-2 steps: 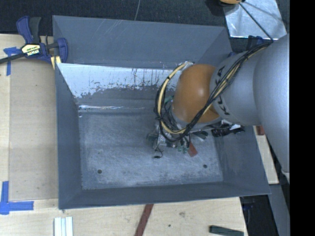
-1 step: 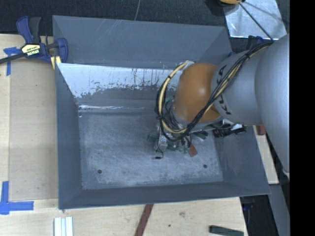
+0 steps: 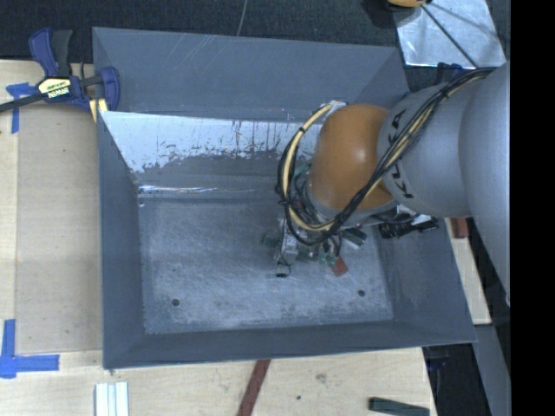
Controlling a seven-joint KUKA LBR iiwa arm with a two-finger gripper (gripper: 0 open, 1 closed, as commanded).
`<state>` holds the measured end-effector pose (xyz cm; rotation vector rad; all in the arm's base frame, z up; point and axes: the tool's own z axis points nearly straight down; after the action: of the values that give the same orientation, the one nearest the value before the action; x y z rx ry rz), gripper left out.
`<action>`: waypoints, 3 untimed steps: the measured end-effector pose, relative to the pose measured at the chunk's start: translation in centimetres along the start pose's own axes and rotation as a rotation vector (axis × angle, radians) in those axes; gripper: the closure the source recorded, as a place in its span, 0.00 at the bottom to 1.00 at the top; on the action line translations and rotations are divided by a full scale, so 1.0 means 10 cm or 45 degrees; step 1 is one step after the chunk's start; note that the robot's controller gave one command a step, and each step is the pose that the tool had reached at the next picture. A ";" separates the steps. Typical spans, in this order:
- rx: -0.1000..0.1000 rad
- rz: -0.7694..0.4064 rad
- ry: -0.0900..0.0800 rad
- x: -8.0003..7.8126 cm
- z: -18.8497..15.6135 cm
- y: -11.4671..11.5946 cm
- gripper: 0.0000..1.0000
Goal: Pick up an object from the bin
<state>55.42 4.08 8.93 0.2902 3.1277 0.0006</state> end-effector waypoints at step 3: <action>-0.002 0.002 -0.004 -0.01 -0.27 0.00 1.00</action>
Offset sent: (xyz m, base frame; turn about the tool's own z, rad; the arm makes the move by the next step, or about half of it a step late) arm 0.0001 0.0001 0.0417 0.0000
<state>55.55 4.04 11.66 0.2922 3.1242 0.0020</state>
